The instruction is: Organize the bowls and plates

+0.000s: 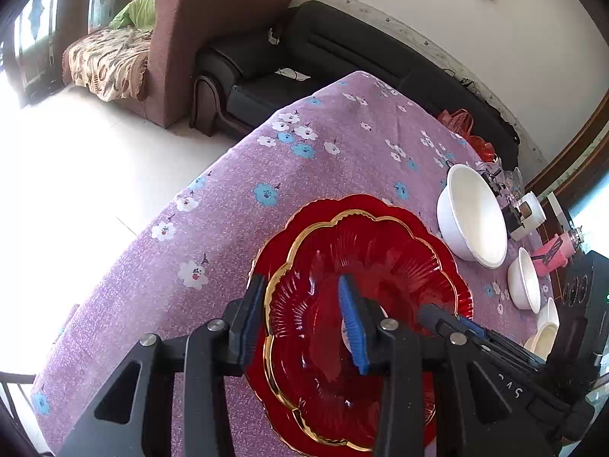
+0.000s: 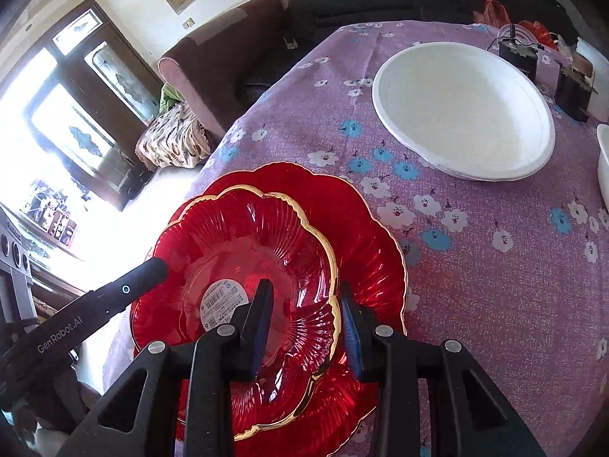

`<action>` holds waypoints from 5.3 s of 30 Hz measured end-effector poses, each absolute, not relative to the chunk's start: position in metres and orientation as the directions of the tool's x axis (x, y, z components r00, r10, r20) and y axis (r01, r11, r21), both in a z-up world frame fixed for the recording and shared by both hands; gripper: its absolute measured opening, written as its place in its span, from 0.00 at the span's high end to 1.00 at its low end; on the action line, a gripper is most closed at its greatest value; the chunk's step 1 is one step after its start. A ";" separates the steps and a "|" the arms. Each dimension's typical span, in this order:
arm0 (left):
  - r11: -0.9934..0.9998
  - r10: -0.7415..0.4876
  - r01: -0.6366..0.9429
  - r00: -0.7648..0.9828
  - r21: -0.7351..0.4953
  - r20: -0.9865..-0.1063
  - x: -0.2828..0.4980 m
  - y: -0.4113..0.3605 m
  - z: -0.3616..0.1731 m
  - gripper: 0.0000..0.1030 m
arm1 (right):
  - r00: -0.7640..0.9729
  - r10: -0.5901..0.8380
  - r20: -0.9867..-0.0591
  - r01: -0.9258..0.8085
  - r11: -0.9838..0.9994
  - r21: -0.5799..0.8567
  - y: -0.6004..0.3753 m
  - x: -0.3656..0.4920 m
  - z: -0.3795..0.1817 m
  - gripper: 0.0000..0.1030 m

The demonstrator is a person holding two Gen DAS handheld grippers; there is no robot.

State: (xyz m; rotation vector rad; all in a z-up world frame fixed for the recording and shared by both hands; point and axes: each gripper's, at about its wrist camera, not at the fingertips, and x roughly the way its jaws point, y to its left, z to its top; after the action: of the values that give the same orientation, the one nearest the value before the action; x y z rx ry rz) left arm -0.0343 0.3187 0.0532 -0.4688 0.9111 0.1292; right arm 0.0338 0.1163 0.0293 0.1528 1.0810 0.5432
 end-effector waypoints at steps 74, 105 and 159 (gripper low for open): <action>0.970 -0.236 0.120 0.685 -0.212 -0.690 -0.089 0.065 0.098 0.02 | 0.778 -0.019 -0.628 0.185 0.962 0.199 -0.260 -0.070 0.075 0.26; 0.971 -0.234 0.106 0.605 -0.214 -0.761 -0.066 0.061 0.062 0.02 | 0.585 0.466 -0.664 -0.115 0.858 0.501 -0.210 -0.042 0.018 0.79; 0.940 -0.341 0.126 0.424 -0.318 -0.839 0.138 -0.006 0.057 0.26 | 0.513 0.171 -0.841 -0.041 0.984 0.175 -0.196 0.148 0.078 0.41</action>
State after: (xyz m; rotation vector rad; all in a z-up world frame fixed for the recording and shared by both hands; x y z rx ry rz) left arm 0.1384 -0.0062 0.0572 -0.2194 1.0967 -0.2945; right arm 0.1478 -0.1957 0.0778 0.1391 1.0247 0.1280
